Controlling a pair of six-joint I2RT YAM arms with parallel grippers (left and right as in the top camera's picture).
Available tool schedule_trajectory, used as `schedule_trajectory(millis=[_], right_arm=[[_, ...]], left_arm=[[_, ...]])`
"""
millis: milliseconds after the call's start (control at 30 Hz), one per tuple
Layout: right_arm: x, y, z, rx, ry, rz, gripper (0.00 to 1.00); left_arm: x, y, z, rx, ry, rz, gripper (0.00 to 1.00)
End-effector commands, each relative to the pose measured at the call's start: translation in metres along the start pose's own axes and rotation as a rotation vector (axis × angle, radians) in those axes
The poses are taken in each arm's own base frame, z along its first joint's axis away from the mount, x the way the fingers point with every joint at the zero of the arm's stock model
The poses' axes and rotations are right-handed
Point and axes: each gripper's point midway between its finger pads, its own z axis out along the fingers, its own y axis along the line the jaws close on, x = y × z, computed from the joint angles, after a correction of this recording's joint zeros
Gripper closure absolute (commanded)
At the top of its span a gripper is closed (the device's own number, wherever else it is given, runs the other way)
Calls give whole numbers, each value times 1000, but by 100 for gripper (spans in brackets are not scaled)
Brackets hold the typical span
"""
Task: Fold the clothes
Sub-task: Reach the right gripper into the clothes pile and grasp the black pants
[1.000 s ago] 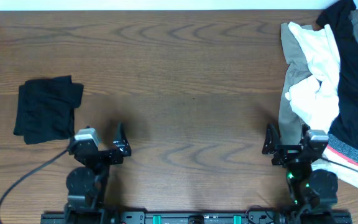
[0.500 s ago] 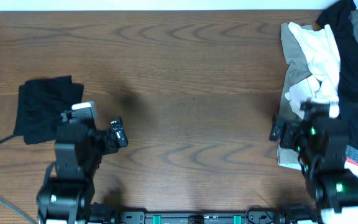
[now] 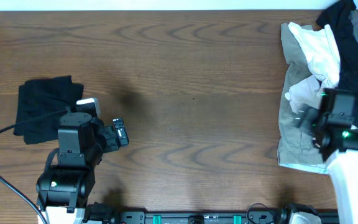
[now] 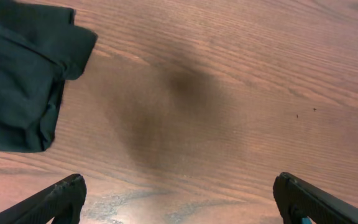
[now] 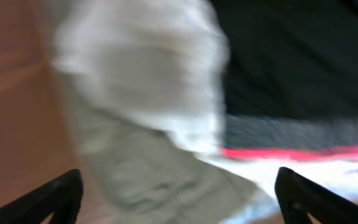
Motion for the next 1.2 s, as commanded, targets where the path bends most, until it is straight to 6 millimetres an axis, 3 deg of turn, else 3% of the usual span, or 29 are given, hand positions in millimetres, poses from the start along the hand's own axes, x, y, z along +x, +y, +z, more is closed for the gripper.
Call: schedule_trajectory(millis=[0,100,300,467,867,967,1167], right_arm=[[-4,-39,18,133,32,187,6],[-3,-55,35,164,69,244,7],[4,-66,59,199,123,275,16],[5,-65,77,209,143,278,21],[30,-64,111,251,253,243,38],[33,-64,114,254,265,240,49],[33,-65,113,261,263,238,90]], left_arm=[[-9,-4,-6,13,-24,-4,2],[-9,-4,-6,13,-23,-4,2],[-9,-4,-6,13,-23,-4,2],[-9,-4,-6,12,-23,-4,2],[-8,-3,-6,11,-19,-4,2],[-8,-3,-6,11,-19,-4,2],[-8,-3,-6,11,-20,-4,2]])
